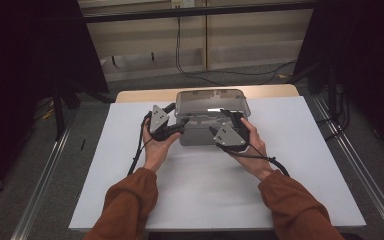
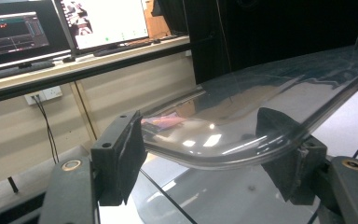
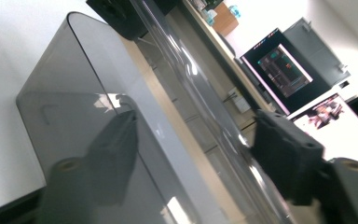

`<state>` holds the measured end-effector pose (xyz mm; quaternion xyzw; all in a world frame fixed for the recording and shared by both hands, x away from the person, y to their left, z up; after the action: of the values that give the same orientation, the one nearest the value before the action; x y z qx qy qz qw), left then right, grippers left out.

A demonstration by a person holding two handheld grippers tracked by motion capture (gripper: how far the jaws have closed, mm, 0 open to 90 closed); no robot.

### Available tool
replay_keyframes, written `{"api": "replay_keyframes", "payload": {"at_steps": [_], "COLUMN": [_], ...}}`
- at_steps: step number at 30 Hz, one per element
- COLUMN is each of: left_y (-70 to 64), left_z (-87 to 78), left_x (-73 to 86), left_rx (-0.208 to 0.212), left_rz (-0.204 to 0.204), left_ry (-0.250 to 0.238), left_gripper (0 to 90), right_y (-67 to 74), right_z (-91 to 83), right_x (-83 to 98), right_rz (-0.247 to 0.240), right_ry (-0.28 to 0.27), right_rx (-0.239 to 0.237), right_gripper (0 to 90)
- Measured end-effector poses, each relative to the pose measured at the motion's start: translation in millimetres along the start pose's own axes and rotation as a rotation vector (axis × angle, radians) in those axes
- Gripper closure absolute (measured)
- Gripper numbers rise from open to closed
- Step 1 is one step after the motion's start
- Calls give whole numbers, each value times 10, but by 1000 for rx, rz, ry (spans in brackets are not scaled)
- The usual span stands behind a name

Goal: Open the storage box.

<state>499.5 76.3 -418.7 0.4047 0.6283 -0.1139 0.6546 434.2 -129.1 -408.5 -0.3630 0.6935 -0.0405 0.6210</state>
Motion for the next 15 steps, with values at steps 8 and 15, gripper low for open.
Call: {"api": "replay_keyframes", "payload": {"at_steps": [8, 15], "left_y": [3, 0], "left_z": [3, 2], "left_x": [1, 1], "left_rx": [-1, -1], "left_rz": [-2, -1], "left_ry": [-1, 4], "left_gripper": [326, 330], "right_y": [-125, -292], "right_z": [-5, -44], "right_x": [72, 143], "right_rz": [167, 279], "right_ry": [16, 70], "right_rx": [-17, -1], "right_gripper": [156, 127]}}
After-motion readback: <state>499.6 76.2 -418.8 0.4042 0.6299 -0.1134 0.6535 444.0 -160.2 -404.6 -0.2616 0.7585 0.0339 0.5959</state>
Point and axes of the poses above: each handheld gripper's, and its own axes: z roughly forward along the jaws, x roughly out of its underside, y roughly to its left, the point moved 4 cm from there along z, roughly forward along the jaws, and after that the axes turned 14 degrees about z, right-handed, at the moved point
